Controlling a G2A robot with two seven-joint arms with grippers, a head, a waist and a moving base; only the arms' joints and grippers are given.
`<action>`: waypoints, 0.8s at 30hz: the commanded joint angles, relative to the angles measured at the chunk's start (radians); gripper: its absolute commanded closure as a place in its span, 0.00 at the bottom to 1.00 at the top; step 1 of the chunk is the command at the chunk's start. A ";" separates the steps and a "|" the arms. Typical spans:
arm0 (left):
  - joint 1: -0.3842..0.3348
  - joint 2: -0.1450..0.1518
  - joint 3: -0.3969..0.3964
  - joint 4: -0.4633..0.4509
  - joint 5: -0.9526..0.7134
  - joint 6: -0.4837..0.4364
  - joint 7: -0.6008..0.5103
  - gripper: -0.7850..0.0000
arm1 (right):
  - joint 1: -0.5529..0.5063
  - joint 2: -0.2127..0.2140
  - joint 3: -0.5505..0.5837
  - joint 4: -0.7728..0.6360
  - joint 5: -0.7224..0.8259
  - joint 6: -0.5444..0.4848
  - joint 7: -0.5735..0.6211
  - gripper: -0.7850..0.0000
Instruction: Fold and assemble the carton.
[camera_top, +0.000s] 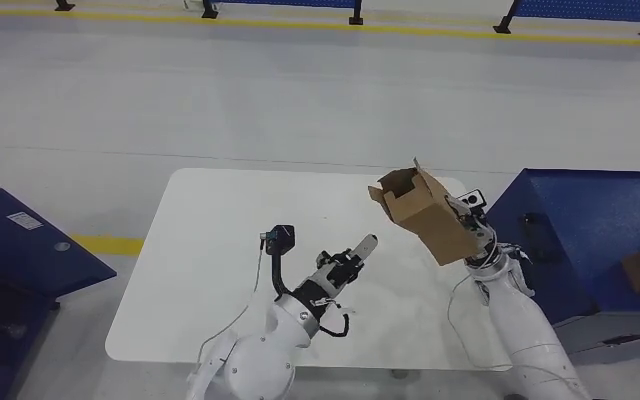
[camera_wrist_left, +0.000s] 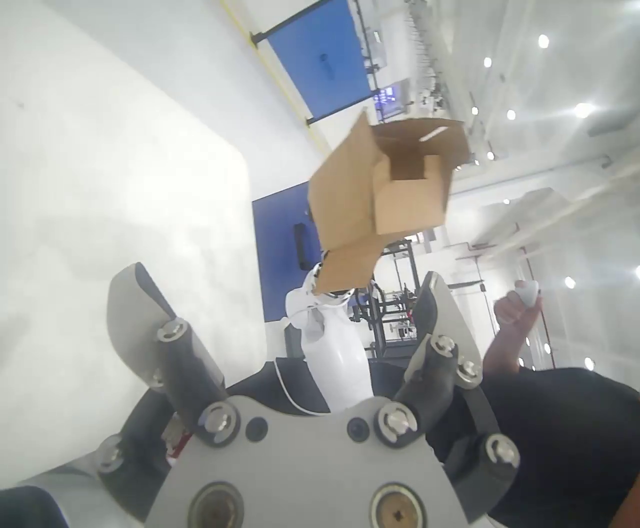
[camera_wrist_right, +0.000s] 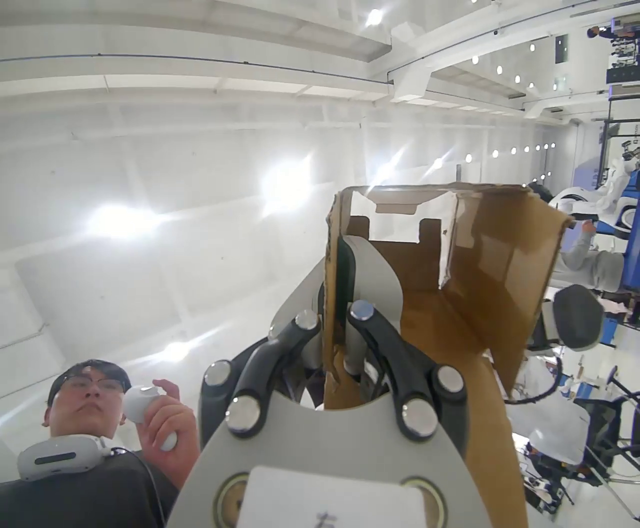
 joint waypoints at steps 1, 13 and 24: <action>-0.015 -0.013 -0.070 0.018 -0.365 0.219 -0.090 0.00 | -0.014 0.000 0.009 -0.024 -0.065 -0.121 -0.004 1.00; -0.148 -0.049 -0.029 0.094 -0.577 0.285 0.053 0.00 | -0.037 -0.012 0.018 -0.068 -0.107 -0.182 0.059 1.00; -0.202 -0.059 0.019 0.153 -0.549 0.350 0.129 0.00 | -0.040 -0.021 0.027 -0.067 -0.121 -0.163 0.073 1.00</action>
